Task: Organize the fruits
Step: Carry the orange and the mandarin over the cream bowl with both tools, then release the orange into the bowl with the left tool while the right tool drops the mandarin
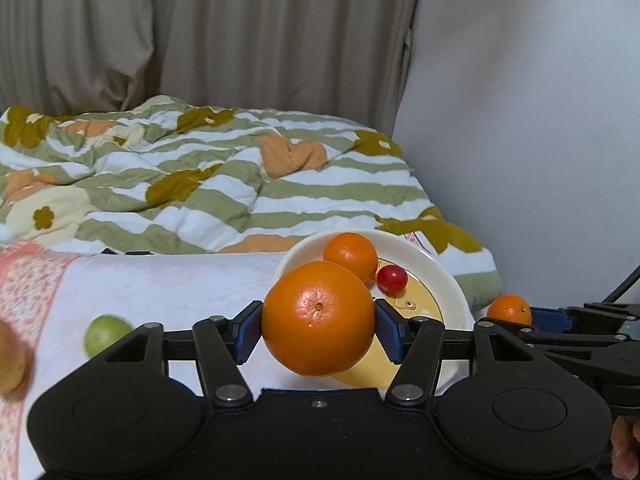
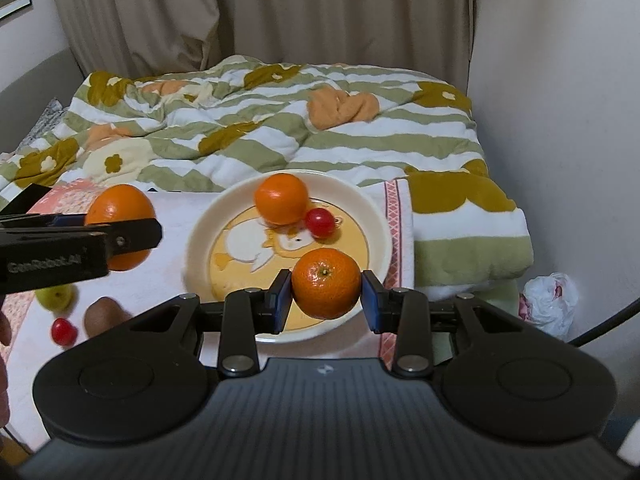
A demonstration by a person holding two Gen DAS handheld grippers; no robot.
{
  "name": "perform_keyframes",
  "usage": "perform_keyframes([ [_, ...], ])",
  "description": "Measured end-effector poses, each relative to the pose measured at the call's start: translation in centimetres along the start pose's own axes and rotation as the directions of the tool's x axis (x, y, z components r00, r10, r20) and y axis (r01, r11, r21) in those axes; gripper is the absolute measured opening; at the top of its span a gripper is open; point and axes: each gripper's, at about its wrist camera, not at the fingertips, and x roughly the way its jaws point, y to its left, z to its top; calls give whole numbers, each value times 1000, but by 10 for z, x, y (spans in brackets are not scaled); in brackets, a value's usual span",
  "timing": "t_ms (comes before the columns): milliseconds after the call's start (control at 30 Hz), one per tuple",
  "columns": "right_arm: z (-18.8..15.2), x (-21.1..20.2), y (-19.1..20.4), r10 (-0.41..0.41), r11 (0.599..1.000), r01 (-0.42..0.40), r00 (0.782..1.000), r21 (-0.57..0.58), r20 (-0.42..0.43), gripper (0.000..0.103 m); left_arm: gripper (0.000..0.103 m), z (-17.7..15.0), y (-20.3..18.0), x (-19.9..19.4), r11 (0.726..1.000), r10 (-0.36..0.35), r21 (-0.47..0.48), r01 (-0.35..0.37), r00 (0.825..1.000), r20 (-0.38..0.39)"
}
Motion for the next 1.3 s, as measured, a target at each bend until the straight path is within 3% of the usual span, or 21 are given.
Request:
perform_keyframes([
  [367, 10, 40, -25, -55, 997, 57, 997, 48, -49, 52, 63, 11, -17, 76, 988, -16, 154, 29, 996, -89],
  [667, 14, 52, -36, -72, 994, 77, 996, 81, -60, 52, 63, 5, -29, 106, 963, 10, 270, 28, 990, -139],
  [767, 16, 51, -39, -78, 992, 82, 995, 91, -55, 52, 71, 5, -31, 103, 955, 16, 295, 19, 993, -115],
  [833, 18, 49, -41, -78, 992, 82, 996, 99, -50, 52, 100, 7, -32, 94, 950, 16, 311, 7, 997, -70],
  [1000, 27, 37, -42, -66, 993, 68, 998, 95, -25, 52, 101, 11, -23, 72, 955, 12, 298, 0, 999, -40],
  [1300, 33, 50, -14, 17, 1000, -17, 1000, 3, -20, 52, 101, 4, 11, 32, 987, 44, 154, -37, 998, -42],
])
